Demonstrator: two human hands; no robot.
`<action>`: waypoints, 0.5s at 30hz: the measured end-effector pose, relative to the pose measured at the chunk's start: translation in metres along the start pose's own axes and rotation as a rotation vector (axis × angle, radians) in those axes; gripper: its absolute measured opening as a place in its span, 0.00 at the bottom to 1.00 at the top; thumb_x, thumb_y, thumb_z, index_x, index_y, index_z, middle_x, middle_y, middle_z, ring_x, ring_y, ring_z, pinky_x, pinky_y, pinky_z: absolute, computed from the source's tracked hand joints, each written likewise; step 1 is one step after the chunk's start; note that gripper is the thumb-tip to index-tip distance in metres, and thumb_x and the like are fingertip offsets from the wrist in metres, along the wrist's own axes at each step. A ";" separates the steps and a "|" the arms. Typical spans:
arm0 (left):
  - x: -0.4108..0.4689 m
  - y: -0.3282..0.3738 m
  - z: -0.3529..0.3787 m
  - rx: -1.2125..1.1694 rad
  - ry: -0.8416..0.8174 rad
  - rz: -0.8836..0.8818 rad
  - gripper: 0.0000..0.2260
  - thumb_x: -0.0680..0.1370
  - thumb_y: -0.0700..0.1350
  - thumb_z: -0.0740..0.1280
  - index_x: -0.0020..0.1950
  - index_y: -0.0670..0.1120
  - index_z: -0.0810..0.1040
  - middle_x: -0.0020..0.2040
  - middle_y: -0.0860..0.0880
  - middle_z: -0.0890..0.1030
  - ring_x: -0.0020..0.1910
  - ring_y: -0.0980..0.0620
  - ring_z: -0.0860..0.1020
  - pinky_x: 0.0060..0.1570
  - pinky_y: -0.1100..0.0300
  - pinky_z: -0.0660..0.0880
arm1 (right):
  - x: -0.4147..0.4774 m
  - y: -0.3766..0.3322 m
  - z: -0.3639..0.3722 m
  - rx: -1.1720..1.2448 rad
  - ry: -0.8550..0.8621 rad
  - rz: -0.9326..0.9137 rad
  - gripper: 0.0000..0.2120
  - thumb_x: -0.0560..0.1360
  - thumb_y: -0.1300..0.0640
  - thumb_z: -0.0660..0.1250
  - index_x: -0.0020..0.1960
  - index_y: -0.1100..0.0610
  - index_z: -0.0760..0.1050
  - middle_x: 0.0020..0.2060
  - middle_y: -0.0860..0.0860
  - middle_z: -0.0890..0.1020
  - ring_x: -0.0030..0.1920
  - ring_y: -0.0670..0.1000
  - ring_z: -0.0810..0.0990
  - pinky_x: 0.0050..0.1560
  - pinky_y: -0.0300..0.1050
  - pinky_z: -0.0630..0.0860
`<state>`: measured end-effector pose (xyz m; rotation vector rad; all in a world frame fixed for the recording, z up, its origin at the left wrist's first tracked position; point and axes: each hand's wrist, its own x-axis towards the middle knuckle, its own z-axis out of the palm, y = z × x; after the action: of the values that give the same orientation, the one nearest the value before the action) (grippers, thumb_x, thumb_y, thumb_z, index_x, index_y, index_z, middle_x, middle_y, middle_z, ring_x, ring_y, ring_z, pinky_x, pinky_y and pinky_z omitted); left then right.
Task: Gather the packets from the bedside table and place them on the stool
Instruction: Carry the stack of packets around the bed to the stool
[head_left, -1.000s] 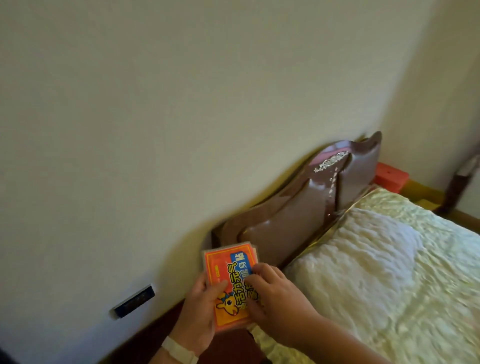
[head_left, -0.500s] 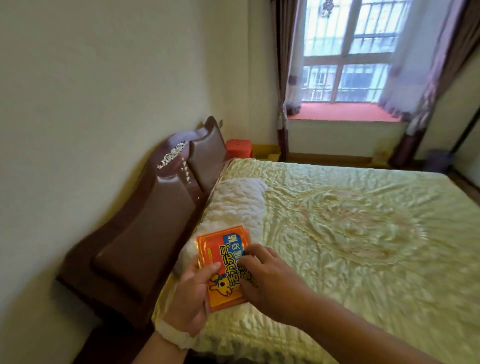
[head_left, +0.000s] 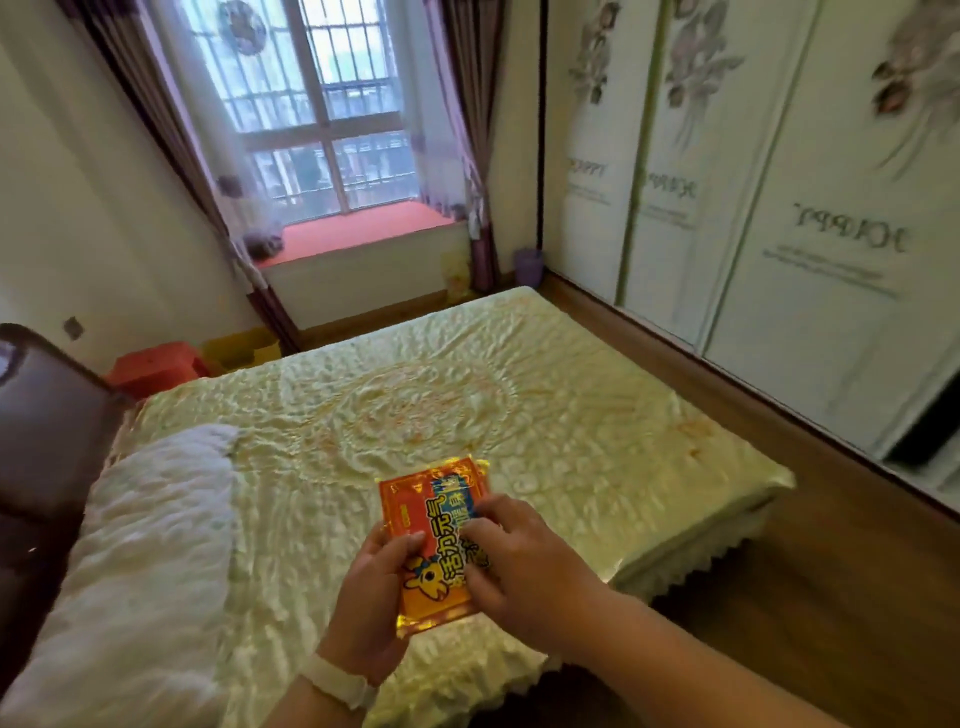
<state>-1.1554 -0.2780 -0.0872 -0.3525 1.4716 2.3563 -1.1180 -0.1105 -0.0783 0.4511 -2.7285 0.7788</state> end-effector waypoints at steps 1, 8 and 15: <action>0.004 -0.006 0.021 0.019 -0.048 -0.019 0.10 0.76 0.33 0.63 0.56 0.40 0.77 0.42 0.37 0.86 0.35 0.42 0.85 0.33 0.48 0.83 | -0.010 0.013 -0.013 -0.008 0.027 0.039 0.15 0.75 0.52 0.63 0.59 0.57 0.73 0.61 0.55 0.72 0.62 0.55 0.70 0.62 0.45 0.69; 0.029 -0.048 0.144 0.148 -0.333 -0.162 0.10 0.76 0.33 0.63 0.55 0.40 0.78 0.41 0.38 0.86 0.34 0.41 0.85 0.31 0.49 0.83 | -0.068 0.081 -0.083 -0.078 0.159 0.310 0.17 0.77 0.52 0.62 0.63 0.57 0.70 0.62 0.54 0.69 0.62 0.51 0.67 0.61 0.37 0.63; 0.075 -0.094 0.245 0.240 -0.561 -0.301 0.12 0.77 0.33 0.62 0.59 0.39 0.77 0.43 0.38 0.86 0.35 0.42 0.85 0.30 0.51 0.81 | -0.096 0.150 -0.129 -0.170 0.217 0.548 0.19 0.79 0.50 0.60 0.67 0.56 0.68 0.65 0.51 0.66 0.64 0.49 0.64 0.62 0.37 0.64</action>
<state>-1.1924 -0.0073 -0.0869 0.1362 1.2939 1.8129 -1.0631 0.1024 -0.0744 -0.4132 -2.6934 0.6535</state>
